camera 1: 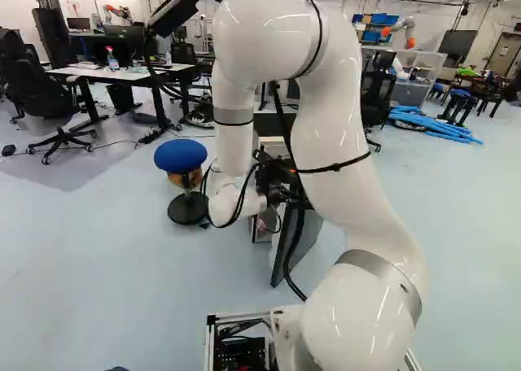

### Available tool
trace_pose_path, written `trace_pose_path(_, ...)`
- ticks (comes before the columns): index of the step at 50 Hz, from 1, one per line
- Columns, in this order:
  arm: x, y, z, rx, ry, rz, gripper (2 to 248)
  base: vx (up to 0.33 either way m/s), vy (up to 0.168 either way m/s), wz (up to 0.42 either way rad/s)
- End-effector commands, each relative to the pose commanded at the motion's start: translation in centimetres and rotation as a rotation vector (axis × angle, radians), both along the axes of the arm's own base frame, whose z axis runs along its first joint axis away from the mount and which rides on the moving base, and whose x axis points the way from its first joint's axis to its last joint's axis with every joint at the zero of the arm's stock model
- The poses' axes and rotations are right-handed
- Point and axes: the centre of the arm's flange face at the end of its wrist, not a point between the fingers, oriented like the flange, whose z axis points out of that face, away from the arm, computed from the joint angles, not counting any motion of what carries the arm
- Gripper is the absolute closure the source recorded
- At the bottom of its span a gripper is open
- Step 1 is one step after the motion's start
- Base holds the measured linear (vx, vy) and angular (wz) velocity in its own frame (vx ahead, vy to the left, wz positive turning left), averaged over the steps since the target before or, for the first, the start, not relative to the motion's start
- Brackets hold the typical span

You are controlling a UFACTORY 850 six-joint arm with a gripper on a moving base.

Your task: Grab a drink from the fridge

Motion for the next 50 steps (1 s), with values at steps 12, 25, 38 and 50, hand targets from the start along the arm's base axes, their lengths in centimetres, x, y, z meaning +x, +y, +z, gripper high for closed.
trace_pose_path(12, -0.6, -1.3, 0.0, -0.01, 0.007, -0.079, 3, 0.0, 0.0, 0.0)
trace_pose_path(25, -0.9, -2.8, 0.0, -0.015, 0.009, -0.176, 3, 0.0, 0.0, 0.0)
trace_pose_path(38, -0.2, -4.5, 0.2, -0.007, -0.009, -0.296, 3, 0.0, 0.0, 0.0)
trace_pose_path(50, 0.9, -6.3, 0.5, 0.007, -0.035, -0.419, 3, 0.0, 0.0, 0.0)
